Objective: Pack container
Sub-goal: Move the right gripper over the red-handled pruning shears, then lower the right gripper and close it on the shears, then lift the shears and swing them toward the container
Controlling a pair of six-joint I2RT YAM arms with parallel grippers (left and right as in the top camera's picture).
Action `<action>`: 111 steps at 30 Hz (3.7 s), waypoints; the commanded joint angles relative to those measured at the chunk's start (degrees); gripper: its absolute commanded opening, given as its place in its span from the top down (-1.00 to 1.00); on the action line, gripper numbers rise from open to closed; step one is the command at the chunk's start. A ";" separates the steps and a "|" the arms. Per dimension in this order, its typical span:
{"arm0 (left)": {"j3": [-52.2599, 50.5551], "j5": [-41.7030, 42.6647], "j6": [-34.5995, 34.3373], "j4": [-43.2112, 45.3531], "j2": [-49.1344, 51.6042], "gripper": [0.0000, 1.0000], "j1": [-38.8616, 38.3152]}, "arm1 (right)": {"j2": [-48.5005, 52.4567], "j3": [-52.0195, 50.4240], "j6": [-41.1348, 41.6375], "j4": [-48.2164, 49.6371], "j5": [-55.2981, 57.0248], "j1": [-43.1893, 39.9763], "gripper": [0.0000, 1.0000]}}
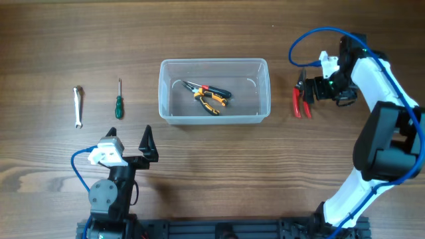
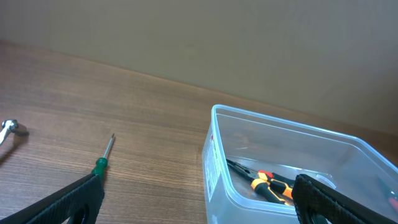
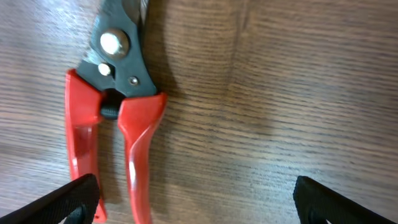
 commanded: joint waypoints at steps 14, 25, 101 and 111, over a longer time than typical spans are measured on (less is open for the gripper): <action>-0.28 0.68 0.52 0.17 -0.37 -1.00 0.31 | 3.93 -0.07 -2.62 1.31 2.78 1.42 -0.99; -0.28 0.68 0.52 0.17 -0.37 -0.99 0.31 | 4.07 -0.04 -3.02 2.95 3.21 3.87 -0.99; -0.28 0.68 0.52 0.17 -0.37 -1.00 0.31 | -1.62 43.54 -17.64 -18.56 3.19 30.49 0.92; -0.28 0.68 0.52 0.17 -0.37 -0.99 0.31 | -0.68 41.99 -22.08 -20.52 0.04 39.01 0.92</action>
